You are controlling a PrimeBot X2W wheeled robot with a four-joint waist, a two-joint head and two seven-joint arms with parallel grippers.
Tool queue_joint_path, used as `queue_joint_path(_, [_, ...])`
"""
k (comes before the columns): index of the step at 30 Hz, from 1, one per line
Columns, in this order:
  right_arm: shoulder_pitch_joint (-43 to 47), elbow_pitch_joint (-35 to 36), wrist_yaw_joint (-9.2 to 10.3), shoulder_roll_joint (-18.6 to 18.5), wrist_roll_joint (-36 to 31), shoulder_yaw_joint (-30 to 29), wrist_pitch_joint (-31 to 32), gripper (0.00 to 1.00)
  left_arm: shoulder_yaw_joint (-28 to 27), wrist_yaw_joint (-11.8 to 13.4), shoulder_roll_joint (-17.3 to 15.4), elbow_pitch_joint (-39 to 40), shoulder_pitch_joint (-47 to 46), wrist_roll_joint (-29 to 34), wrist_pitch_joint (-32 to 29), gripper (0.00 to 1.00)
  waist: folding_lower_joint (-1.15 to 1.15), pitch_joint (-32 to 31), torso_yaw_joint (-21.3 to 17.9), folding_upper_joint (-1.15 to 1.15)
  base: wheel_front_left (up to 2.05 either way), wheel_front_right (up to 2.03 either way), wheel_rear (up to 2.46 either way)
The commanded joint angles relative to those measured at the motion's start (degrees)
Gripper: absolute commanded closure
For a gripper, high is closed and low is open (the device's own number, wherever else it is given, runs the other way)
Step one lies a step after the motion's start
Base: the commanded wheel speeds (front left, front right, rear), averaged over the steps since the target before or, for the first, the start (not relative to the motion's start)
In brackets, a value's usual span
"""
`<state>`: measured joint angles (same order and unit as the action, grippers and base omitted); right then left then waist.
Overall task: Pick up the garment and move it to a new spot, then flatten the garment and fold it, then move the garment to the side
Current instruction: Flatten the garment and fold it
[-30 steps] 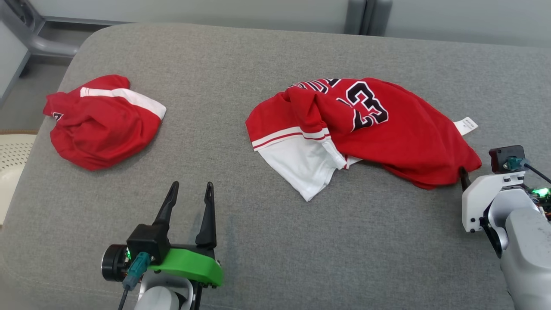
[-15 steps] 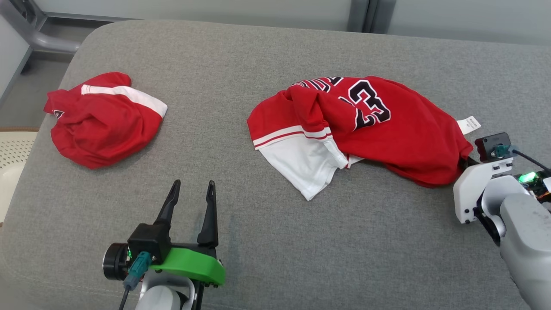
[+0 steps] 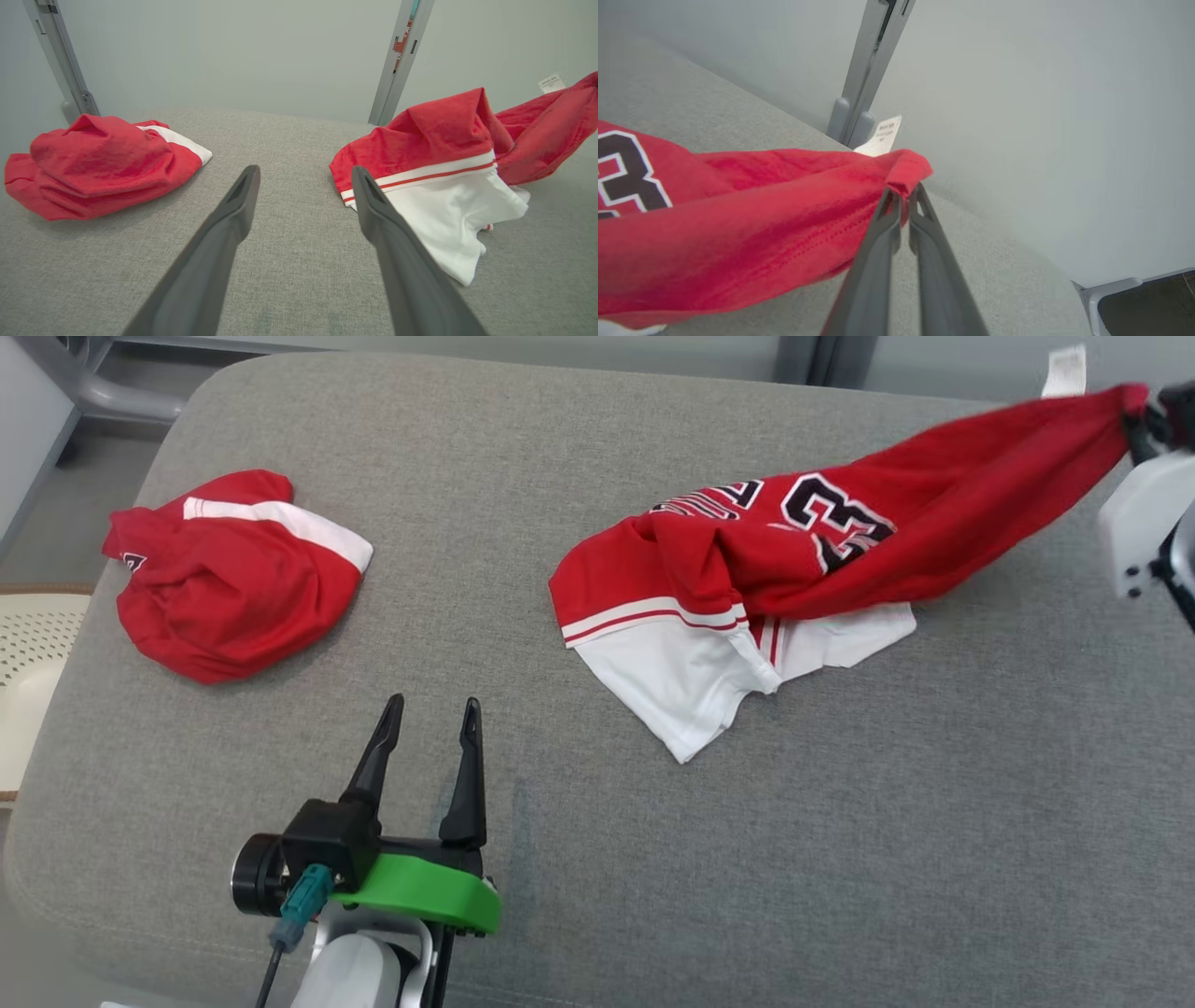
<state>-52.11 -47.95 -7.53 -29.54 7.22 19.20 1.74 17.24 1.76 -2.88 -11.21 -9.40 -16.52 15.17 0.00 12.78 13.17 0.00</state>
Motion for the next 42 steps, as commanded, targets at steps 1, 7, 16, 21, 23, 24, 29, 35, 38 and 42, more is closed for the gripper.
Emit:
queue_joint_path(1, [-2.1,-0.2,0.07,-0.8,-0.9,0.7,0.3,1.00,0.2,0.2,0.0,0.3,-0.9,-0.1,0.0,0.00,0.00,1.1,1.0,0.00,0.00,0.00,0.00])
queue_joint_path(7, [-10.9,-2.0,0.08,-4.3,-4.4,3.2,1.1,1.00,1.3,0.3,0.0,0.9,-1.8,-0.5,0.0,0.00,0.00,3.2,3.0,0.00,0.00,0.00,0.00])
queue_joint_path(16, [-19.6,-6.7,0.08,-5.9,-11.2,0.6,-2.5,0.63,3.1,0.7,0.0,2.2,-3.8,-1.1,0.0,0.00,0.00,7.3,5.4,0.00,0.00,0.00,0.00])
queue_joint_path(21, [-19.5,-9.7,0.08,-2.7,-14.5,-2.1,-5.1,0.00,3.7,1.1,0.0,2.1,-4.5,-1.4,0.0,0.00,0.00,8.1,5.2,0.00,0.00,0.00,0.00])
queue_joint_path(23, [-19.0,-10.8,0.08,-1.6,-15.3,-2.7,-6.3,0.00,3.8,1.2,0.0,2.0,-4.8,-1.5,0.0,0.00,0.00,8.0,4.8,0.00,0.00,0.00,0.00])
queue_joint_path(24, [-18.7,-11.3,0.08,-1.1,-15.7,-3.0,-7.1,0.00,3.8,1.2,0.0,1.9,-4.9,-1.5,0.0,0.00,0.00,7.9,4.6,0.00,0.00,0.00,0.00])
queue_joint_path(29, [-16.2,-13.6,0.08,1.9,-14.2,-4.2,-11.9,0.00,3.4,1.3,0.0,1.7,-5.0,-0.9,0.0,0.00,0.00,5.6,3.0,0.00,0.00,0.00,0.00])
queue_joint_path(35, [-12.1,-15.0,0.08,5.1,-10.8,-3.9,-15.3,0.00,1.9,0.8,0.0,0.7,-4.1,0.4,0.0,0.00,0.00,1.2,-0.3,0.00,0.00,0.00,0.00])
queue_joint_path(38, [-8.6,-14.2,0.08,7.2,-8.2,-4.3,-16.3,0.00,1.5,0.6,0.0,0.1,-3.0,1.2,0.0,0.00,0.00,-1.4,-2.1,0.00,0.00,0.00,0.00])
queue_joint_path(42, [-2.4,-11.3,0.08,9.7,-4.3,-5.5,-16.9,0.00,0.7,0.5,-0.1,-0.7,-1.9,1.6,0.0,0.00,0.00,-4.5,-4.1,0.00,0.00,0.00,0.00])
